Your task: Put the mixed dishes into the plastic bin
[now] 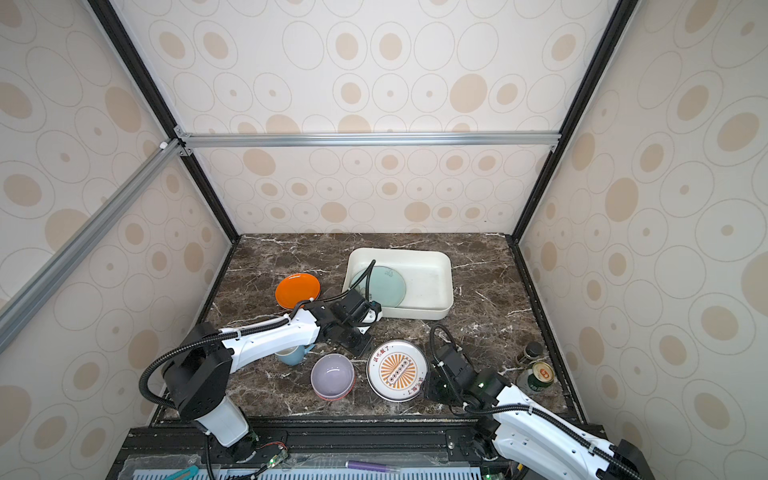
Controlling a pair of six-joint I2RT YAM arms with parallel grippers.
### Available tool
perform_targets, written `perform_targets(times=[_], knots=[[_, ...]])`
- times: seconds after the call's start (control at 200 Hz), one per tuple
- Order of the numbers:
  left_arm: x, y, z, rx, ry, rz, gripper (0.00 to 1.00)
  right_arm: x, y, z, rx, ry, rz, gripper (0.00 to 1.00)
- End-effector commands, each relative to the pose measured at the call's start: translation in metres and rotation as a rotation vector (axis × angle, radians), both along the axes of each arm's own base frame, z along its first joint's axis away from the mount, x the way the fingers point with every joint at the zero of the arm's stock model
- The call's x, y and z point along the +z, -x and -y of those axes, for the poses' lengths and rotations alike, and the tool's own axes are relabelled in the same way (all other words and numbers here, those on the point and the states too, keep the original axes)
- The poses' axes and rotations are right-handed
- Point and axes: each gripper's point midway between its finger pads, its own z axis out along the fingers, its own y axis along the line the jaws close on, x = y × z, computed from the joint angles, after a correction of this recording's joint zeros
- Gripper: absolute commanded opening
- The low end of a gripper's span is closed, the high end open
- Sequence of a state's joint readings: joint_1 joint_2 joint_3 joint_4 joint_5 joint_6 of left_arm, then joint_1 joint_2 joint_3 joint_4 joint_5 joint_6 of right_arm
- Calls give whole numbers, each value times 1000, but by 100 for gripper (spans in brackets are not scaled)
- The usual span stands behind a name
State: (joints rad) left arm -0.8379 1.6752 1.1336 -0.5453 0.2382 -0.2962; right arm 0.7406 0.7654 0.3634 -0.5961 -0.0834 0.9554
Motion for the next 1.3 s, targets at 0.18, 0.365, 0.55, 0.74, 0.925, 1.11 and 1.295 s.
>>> perform_targets(times=[0.18, 0.365, 0.55, 0.74, 0.925, 1.11, 1.295], knots=[[5, -1, 3, 1, 23, 23, 26, -8, -5, -12, -12, -25, -18, 46], [-5, 0, 6, -12, 22, 1, 24, -8, -13, -16, -27, -33, -6, 39], [-10, 3, 6, -17, 22, -13, 23, -10, -22, -16, -59, -21, 18, 26], [-20, 4, 2, -17, -9, -29, 23, -9, -31, -18, -59, 6, 30, 21], [-26, 4, 3, -22, -13, -42, 22, -7, -41, -15, -76, 32, 47, 17], [-32, 2, 1, -19, -25, -60, 19, -1, -53, -7, -97, 38, 65, 15], [-37, 1, 2, -21, -26, -75, 18, 1, -61, -6, -84, 45, 61, 15]])
